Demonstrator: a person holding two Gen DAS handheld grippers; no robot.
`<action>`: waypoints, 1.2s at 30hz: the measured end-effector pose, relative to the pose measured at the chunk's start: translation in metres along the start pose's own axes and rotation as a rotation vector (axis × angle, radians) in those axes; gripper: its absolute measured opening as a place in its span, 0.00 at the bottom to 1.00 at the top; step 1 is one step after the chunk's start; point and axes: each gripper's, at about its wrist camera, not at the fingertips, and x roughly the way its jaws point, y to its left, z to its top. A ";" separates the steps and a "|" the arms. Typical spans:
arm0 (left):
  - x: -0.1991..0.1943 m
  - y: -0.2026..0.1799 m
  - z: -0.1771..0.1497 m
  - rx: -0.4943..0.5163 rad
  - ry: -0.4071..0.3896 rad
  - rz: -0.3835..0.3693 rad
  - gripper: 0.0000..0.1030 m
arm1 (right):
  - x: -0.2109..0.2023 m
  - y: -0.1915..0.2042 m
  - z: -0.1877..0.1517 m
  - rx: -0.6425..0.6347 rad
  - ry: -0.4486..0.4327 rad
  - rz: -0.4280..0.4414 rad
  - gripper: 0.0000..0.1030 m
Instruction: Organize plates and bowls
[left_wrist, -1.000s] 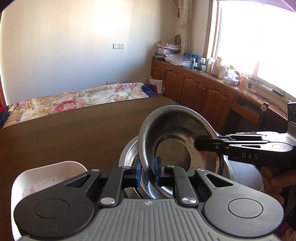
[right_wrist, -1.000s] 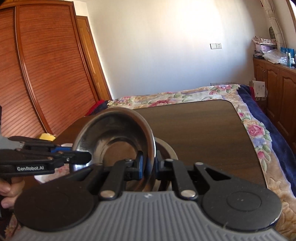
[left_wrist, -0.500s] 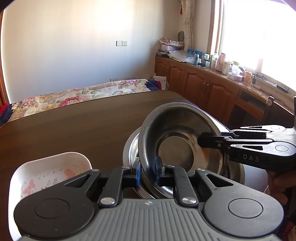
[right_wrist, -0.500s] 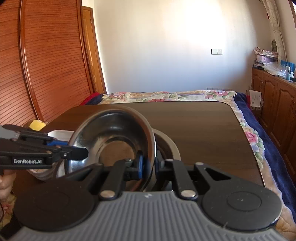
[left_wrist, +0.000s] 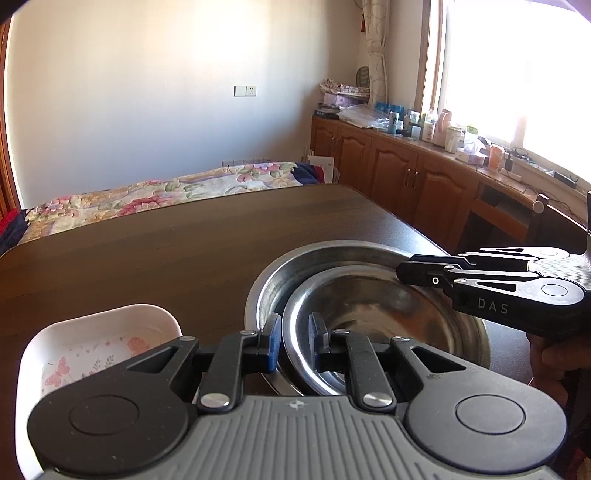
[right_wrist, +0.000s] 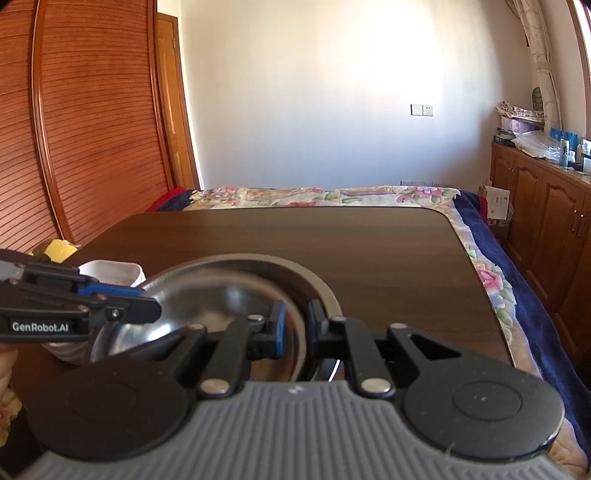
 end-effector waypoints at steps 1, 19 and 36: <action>-0.002 0.000 0.000 -0.003 -0.007 0.000 0.17 | -0.001 0.000 0.000 -0.003 -0.006 -0.004 0.14; -0.014 0.000 -0.025 -0.051 -0.178 0.083 0.91 | -0.014 0.002 -0.023 0.014 -0.177 -0.101 0.75; 0.000 0.001 -0.038 -0.059 -0.106 0.066 0.49 | -0.004 -0.001 -0.037 0.081 -0.166 -0.073 0.82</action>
